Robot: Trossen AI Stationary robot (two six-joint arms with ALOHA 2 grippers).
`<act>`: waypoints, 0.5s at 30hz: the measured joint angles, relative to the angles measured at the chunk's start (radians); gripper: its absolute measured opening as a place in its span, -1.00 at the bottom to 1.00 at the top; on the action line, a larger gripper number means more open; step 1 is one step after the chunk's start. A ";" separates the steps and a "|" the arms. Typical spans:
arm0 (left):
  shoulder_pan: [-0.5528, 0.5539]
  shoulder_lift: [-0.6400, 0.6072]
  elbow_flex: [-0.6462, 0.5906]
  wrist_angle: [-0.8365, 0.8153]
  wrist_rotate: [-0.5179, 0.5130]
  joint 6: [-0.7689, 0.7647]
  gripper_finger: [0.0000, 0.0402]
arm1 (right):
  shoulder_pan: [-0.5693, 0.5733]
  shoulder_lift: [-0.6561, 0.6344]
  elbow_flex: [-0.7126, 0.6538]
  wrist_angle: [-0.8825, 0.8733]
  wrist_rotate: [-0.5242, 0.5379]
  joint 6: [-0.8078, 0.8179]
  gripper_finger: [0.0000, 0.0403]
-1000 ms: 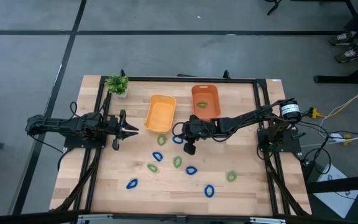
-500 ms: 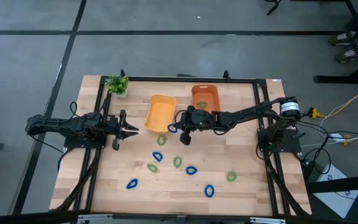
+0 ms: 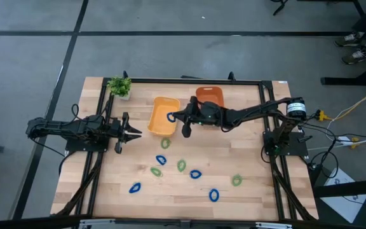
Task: Sort items
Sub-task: Put the blue keychain into the yellow bin
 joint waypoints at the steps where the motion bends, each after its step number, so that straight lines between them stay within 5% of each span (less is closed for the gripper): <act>1: 0.000 0.000 0.000 0.000 0.000 0.000 -0.65 | 0.000 0.000 0.000 0.014 -0.003 -0.006 -0.92; 15: 0.000 0.000 0.000 0.000 -0.001 0.000 -0.65 | -0.006 0.086 0.154 -0.047 -0.054 -0.027 -0.92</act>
